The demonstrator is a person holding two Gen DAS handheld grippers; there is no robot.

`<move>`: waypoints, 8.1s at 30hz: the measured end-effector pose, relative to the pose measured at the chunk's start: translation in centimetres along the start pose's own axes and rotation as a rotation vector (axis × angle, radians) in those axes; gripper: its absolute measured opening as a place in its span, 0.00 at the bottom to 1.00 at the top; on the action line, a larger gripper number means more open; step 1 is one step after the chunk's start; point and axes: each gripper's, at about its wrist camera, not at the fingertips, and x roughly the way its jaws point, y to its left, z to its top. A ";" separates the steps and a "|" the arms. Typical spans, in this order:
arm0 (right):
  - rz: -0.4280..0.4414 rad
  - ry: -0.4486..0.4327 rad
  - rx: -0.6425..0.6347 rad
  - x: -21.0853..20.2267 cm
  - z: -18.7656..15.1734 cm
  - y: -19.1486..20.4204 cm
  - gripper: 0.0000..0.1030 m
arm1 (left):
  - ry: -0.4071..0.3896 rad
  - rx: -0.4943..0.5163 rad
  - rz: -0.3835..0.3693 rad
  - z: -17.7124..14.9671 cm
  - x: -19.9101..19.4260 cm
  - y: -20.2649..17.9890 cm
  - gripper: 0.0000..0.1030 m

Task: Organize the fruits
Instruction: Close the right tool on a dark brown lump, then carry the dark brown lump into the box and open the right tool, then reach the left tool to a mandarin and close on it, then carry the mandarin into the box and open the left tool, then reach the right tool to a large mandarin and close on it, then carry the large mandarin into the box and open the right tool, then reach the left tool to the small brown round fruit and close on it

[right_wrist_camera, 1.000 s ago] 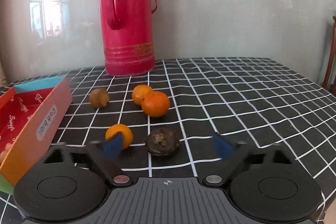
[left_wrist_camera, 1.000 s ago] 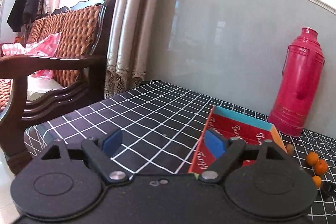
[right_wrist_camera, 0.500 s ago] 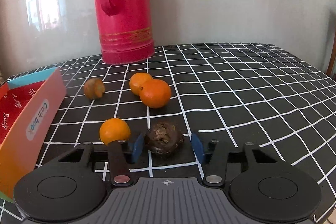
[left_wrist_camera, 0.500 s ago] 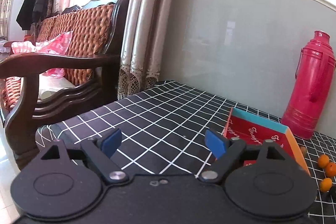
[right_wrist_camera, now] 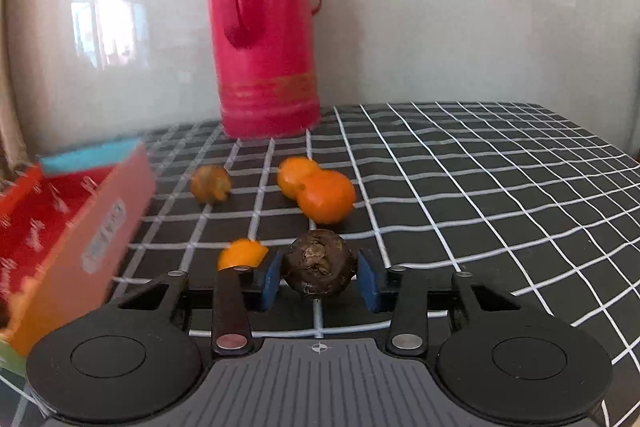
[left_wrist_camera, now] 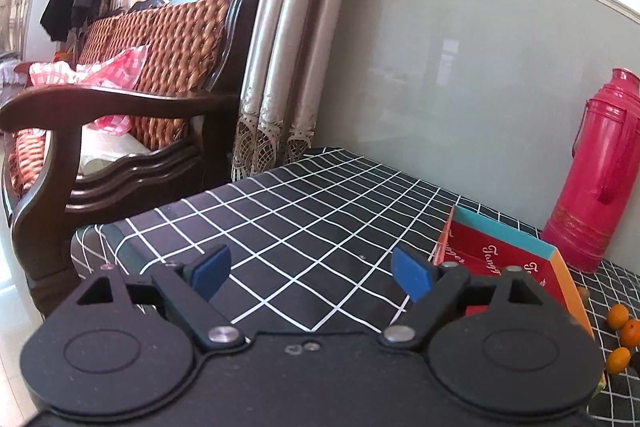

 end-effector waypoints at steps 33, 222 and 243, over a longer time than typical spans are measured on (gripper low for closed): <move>0.282 -0.216 -0.204 -5.0 -1.4 8.6 0.79 | 0.008 -0.018 0.035 0.0 -0.2 1.1 0.79; 0.398 -0.055 -0.393 -0.6 1.9 11.8 1.00 | 0.008 0.015 0.108 -1.1 0.6 -0.7 0.87; 0.081 -0.020 -0.236 0.5 4.0 4.6 1.00 | -0.013 0.099 -0.008 -2.0 -0.2 -6.0 0.87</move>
